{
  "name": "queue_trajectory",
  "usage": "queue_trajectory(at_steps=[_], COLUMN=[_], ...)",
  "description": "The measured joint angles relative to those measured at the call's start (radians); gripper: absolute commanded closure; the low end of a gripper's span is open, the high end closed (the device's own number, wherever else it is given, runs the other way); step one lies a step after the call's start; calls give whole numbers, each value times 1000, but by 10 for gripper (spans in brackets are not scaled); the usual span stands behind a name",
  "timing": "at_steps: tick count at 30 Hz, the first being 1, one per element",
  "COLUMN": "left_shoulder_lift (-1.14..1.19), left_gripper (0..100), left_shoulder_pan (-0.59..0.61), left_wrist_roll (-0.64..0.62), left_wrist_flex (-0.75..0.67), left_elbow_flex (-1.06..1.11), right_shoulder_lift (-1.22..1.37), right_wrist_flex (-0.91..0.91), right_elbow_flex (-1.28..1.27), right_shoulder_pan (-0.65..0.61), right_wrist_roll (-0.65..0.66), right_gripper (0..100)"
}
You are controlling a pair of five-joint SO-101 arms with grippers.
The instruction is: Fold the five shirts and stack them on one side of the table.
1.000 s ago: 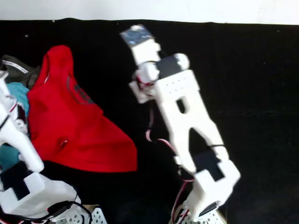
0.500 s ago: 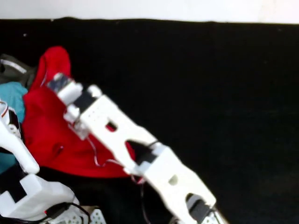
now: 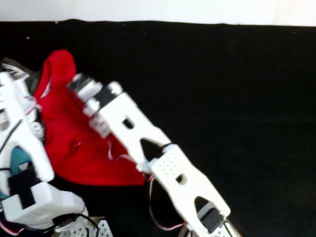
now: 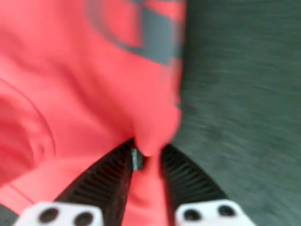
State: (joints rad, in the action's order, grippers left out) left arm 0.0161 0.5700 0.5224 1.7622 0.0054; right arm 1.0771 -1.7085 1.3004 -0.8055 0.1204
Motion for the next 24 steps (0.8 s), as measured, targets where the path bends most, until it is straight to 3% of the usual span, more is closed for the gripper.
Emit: queue_trajectory(at_steps=[6,15,19,24], left_shoulder_lift=[-2,-2,-2,-2], left_gripper=[991,991,991,991], left_shoulder_pan=[-195,-493,-603,-672], left_wrist_roll=[-41,-203,-255,-298], left_wrist_flex=[0,-21,-58,-69], left_elbow_flex=[-184,-606,-663,-654], right_shoulder_lift=[-2,-176,-361,-638], right_wrist_flex=[-44,-46,-46,-46], right_elbow_flex=[304,342,250,-123], right_shoulder_pan=[204,543,683,703], right_wrist_roll=[0,146,163,164], right_gripper=[994,994,994,994])
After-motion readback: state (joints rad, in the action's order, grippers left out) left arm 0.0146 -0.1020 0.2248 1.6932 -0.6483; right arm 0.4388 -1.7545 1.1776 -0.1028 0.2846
